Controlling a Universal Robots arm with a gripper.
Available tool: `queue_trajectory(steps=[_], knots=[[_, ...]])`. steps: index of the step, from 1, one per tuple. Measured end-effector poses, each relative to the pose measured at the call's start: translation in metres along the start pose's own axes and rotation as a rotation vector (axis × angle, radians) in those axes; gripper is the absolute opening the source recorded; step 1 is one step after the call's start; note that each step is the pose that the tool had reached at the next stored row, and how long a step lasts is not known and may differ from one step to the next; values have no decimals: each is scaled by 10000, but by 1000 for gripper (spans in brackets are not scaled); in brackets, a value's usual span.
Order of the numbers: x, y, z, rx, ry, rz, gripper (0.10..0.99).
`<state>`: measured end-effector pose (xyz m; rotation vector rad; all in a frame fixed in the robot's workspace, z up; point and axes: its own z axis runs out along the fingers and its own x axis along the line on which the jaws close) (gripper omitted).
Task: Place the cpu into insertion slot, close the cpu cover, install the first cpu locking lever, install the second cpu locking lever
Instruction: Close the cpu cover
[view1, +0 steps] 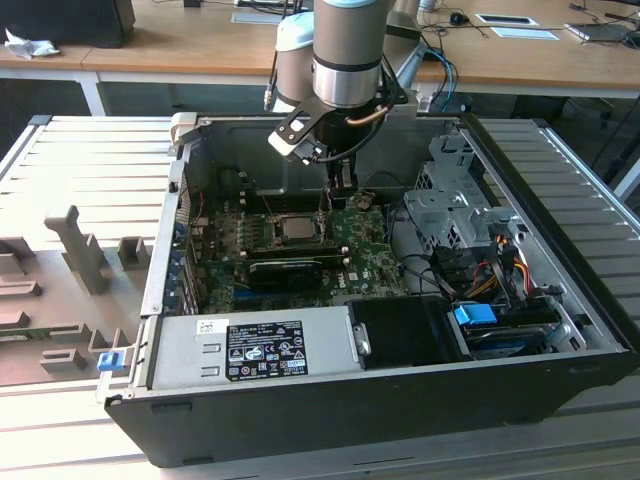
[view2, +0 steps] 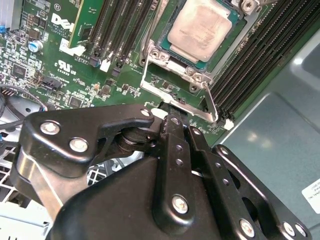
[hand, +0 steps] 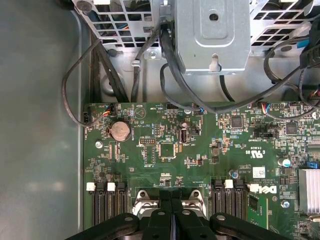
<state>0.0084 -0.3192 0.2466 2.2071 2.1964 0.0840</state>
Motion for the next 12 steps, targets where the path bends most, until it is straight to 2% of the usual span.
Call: queue_trajectory(steps=[12], knots=[[0,-47,-3,0,0,0,106]])
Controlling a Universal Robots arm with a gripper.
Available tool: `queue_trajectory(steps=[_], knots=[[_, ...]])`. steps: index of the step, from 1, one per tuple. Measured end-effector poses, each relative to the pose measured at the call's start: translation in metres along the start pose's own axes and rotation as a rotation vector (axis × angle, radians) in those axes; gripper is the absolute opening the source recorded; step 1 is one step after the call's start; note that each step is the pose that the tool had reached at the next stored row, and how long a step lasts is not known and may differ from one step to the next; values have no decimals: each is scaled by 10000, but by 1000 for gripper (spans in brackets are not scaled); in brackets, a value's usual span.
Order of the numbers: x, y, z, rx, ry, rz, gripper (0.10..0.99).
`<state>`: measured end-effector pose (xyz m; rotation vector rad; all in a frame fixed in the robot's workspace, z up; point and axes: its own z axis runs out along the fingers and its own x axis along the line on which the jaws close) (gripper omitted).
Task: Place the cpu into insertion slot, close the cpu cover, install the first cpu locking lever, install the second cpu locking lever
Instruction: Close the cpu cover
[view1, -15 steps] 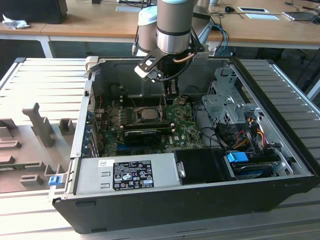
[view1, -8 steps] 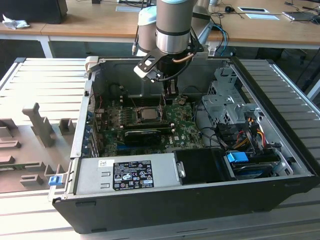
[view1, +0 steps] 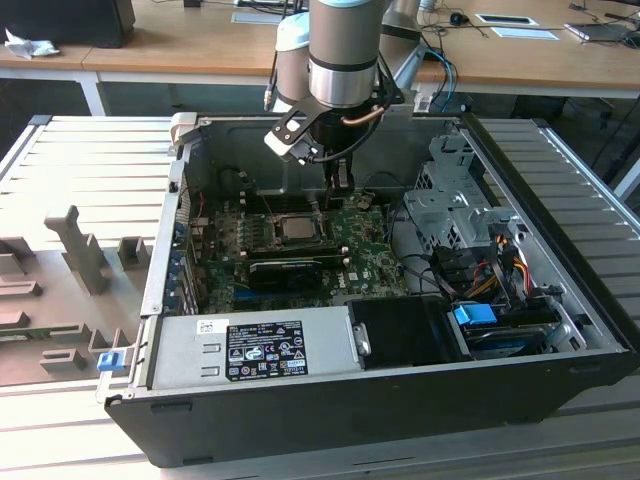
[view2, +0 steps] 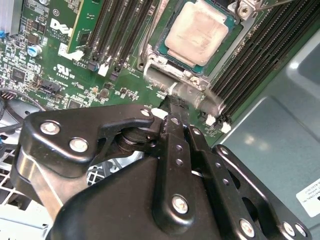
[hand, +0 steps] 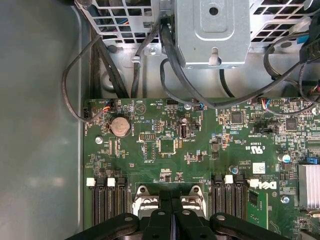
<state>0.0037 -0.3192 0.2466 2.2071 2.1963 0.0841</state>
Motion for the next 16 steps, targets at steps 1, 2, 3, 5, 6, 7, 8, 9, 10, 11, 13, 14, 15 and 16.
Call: queue_trajectory(steps=[1,2,3,5,6,7,8,9,10,11,13,14,15,16], knots=[[0,-2,0,0,0,0,106],[0,-5,0,0,0,0,106],[0,-8,0,0,0,0,106],[0,-14,-1,0,0,0,106],[0,-20,-1,0,0,0,106],[0,-25,-1,0,0,0,106],[0,-31,-2,0,0,0,106],[0,-36,-2,0,0,-1,106],[0,-38,-2,0,-1,0,106],[0,-41,-2,0,0,0,106],[0,-49,-3,0,-1,0,106],[0,-54,-3,-1,0,0,106],[0,-59,-3,0,0,0,106],[0,-70,-4,0,0,-1,106]])
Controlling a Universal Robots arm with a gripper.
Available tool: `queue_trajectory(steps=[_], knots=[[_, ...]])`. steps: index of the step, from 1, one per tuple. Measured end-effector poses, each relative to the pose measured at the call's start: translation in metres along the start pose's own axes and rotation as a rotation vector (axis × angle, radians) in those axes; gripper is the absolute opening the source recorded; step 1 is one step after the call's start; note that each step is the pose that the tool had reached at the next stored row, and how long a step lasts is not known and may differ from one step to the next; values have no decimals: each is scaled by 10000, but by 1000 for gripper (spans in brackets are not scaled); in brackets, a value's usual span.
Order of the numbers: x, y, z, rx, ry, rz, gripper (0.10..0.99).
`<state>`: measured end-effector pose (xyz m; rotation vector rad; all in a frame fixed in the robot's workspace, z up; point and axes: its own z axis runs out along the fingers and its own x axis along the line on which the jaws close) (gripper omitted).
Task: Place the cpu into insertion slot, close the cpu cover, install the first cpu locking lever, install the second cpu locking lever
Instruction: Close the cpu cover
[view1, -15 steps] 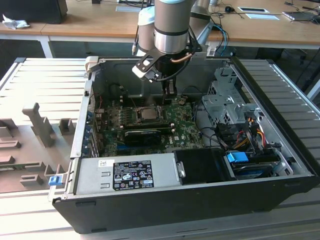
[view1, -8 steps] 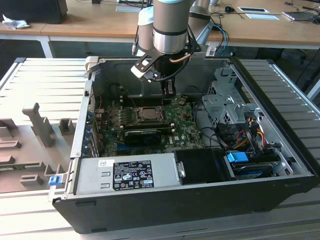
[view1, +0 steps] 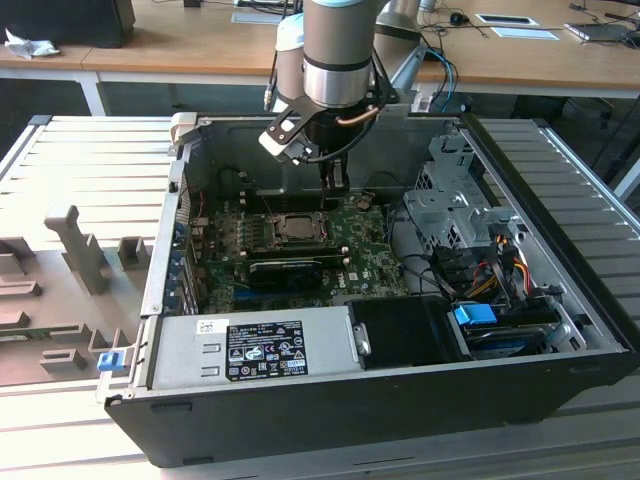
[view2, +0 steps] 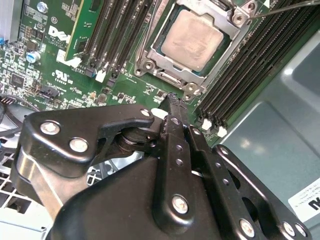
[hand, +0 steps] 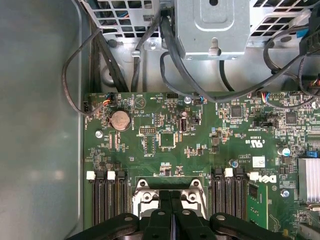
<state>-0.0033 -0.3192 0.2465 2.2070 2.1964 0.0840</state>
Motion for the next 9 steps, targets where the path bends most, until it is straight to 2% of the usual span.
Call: queue_trajectory(steps=[5,9], knots=[[-1,-91,1,0,0,1,106],[-1,-191,-1,0,0,1,106]])
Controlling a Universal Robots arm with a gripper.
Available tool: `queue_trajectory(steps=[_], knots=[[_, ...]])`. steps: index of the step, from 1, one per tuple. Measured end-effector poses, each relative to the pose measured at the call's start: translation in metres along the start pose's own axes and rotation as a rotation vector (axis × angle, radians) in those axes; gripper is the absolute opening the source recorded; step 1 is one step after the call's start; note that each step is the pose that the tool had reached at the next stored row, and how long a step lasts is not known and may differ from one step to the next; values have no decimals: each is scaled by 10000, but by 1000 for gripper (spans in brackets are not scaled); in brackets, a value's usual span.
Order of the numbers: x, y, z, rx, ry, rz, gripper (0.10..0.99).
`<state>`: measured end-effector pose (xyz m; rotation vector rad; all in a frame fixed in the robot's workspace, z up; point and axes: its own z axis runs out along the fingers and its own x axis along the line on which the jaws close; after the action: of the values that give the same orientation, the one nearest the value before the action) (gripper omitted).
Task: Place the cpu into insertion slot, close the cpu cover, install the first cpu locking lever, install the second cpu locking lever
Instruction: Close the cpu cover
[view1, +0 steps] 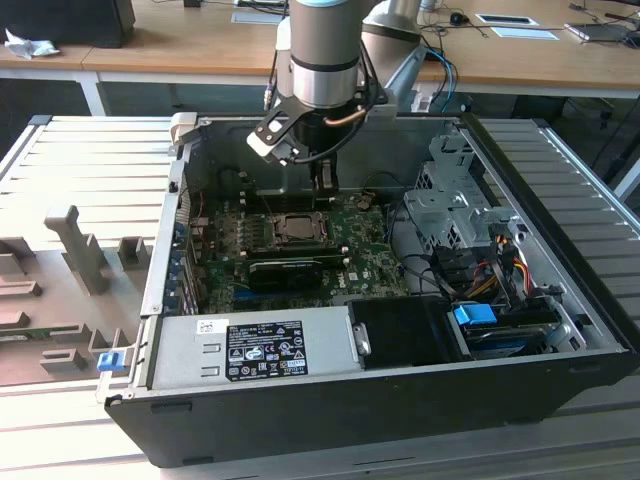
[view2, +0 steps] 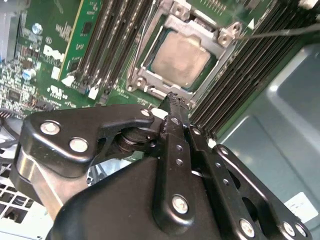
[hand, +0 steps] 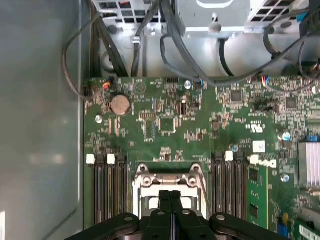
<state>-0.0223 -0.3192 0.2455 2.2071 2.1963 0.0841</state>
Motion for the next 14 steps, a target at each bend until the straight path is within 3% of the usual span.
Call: queue_trajectory(steps=[5,14], knots=[[-1,-169,-8,0,1,-1,106],[-1,-277,-15,0,0,0,106]])
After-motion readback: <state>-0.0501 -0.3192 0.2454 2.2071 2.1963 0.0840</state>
